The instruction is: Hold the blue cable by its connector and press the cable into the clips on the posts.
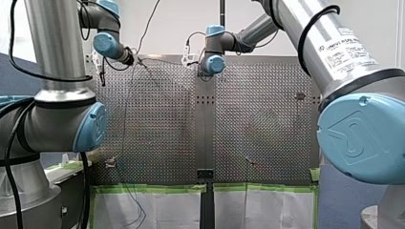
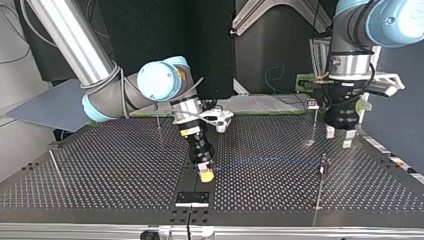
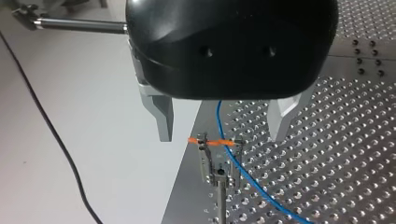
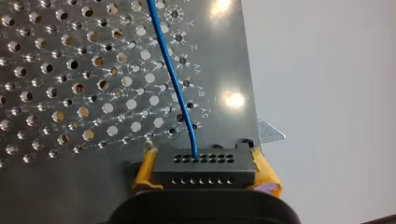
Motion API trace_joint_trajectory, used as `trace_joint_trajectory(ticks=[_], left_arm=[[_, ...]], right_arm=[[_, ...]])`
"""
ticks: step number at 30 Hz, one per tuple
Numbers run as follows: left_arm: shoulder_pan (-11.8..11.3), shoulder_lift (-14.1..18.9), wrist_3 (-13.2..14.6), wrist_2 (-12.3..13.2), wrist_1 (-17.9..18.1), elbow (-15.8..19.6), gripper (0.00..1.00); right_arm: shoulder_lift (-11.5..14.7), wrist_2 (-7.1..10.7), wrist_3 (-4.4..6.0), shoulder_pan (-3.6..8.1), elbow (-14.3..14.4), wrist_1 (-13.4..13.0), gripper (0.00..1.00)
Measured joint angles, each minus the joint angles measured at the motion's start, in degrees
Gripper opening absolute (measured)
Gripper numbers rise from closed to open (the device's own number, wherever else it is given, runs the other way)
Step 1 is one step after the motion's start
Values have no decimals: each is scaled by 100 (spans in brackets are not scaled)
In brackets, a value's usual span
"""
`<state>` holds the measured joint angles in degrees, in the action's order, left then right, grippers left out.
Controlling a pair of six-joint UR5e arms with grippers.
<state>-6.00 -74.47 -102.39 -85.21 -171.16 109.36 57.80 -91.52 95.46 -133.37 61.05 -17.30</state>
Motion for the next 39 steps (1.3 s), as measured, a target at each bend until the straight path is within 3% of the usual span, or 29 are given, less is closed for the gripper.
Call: trace_joint_trajectory(ticks=[7,15,30,39], left_arm=[[84,-270,407,-35,-404,-237,100],[157,-282,908,-70,-781,-330,100],[258,-323,1738,-82,-745,-607,100],[290,-302,1866,-87,-744,-613,100]], right_arm=[[0,-14,0,6,8,18,0],[-2,-39,0,47,24,29,0],[-22,-85,0,48,26,101,0],[-26,-85,0,40,26,120,0]])
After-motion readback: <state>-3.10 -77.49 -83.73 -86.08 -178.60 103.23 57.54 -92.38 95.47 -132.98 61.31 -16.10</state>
